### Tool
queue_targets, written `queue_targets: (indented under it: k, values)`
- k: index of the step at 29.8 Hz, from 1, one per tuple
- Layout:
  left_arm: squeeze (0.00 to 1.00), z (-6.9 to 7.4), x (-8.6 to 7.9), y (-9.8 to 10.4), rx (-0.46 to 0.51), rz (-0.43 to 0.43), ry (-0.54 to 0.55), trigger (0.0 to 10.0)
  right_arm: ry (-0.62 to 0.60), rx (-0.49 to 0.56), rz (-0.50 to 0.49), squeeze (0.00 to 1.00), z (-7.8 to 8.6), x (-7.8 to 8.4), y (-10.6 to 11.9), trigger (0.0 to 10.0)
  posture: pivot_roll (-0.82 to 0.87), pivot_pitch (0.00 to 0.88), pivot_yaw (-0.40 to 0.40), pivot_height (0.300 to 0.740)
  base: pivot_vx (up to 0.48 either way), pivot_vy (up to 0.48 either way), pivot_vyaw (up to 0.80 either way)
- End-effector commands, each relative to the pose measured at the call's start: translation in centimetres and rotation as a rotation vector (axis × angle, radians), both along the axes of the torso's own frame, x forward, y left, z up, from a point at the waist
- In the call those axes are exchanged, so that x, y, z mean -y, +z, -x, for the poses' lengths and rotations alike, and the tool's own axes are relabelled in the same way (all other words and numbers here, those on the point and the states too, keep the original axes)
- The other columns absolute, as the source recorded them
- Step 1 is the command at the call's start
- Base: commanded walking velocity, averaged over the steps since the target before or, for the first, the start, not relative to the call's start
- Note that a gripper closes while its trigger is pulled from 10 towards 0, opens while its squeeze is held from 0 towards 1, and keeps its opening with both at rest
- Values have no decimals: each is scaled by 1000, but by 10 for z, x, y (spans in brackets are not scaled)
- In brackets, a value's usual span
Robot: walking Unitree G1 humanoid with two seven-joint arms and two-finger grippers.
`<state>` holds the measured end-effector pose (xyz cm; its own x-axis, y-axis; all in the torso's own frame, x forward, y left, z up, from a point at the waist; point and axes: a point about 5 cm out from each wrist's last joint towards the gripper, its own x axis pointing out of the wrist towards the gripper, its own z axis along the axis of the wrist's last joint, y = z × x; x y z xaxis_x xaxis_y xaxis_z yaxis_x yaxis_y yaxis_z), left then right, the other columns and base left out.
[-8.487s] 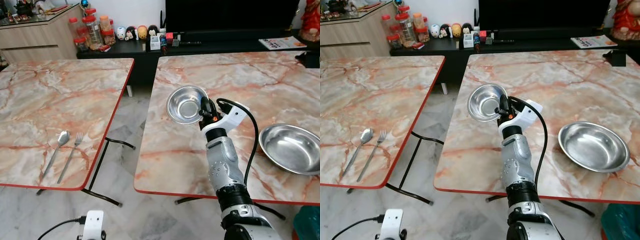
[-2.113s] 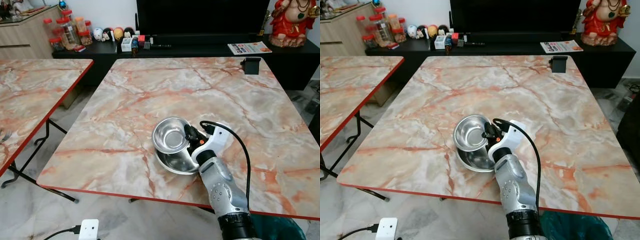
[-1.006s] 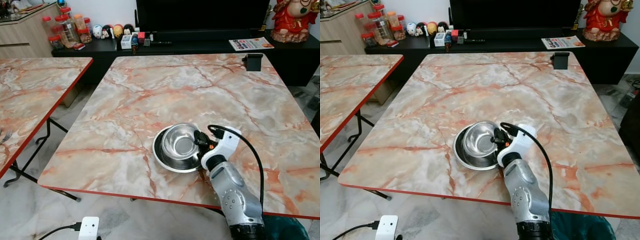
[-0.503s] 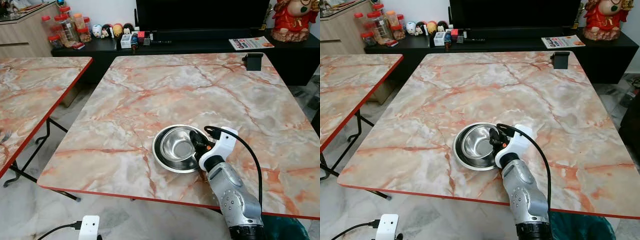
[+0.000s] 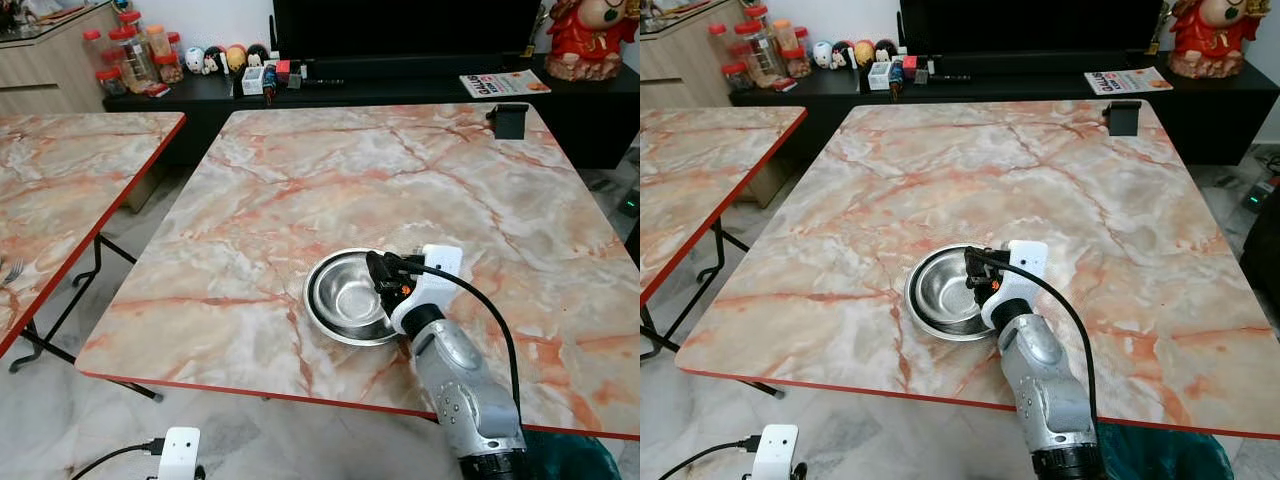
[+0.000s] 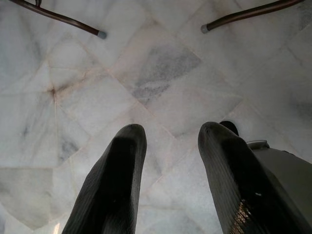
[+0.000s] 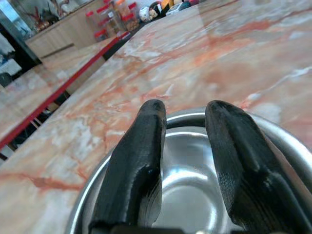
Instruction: Setting the table
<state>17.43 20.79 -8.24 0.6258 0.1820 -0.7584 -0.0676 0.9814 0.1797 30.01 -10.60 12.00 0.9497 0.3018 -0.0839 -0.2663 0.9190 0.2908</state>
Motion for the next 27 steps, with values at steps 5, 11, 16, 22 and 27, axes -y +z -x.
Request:
queue_targets:
  k: [5, 11, 16, 22, 27]
  values:
    - [0, -4, -2, 2, 9, -3, 2, 10000, 33, 70, 63, 0, -3, -5, 13, 10000, -2, 28, 93, 740, 0, 0, 0]
    - [0, -6, -3, 4, 21, -2, 6, 10000, 1, 148, 115, 0, -6, -1, 22, 10000, 1, 25, 95, 740, 0, 0, 0]
    - [0, -8, -3, 5, 41, 3, 10, 10000, -62, 267, 171, 0, -9, 6, 35, 10000, 1, 25, 101, 740, 0, 0, 0]
    - [0, -12, -3, 7, 68, 2, 23, 10000, -143, 245, 166, 0, -17, 11, 17, 10000, -1, 13, 105, 740, 0, 0, 0]
    - [0, -13, -1, 8, 65, 10, 28, 10000, -151, 211, 197, 0, -21, 1, -3, 10000, 9, 0, 96, 740, 0, 0, 0]
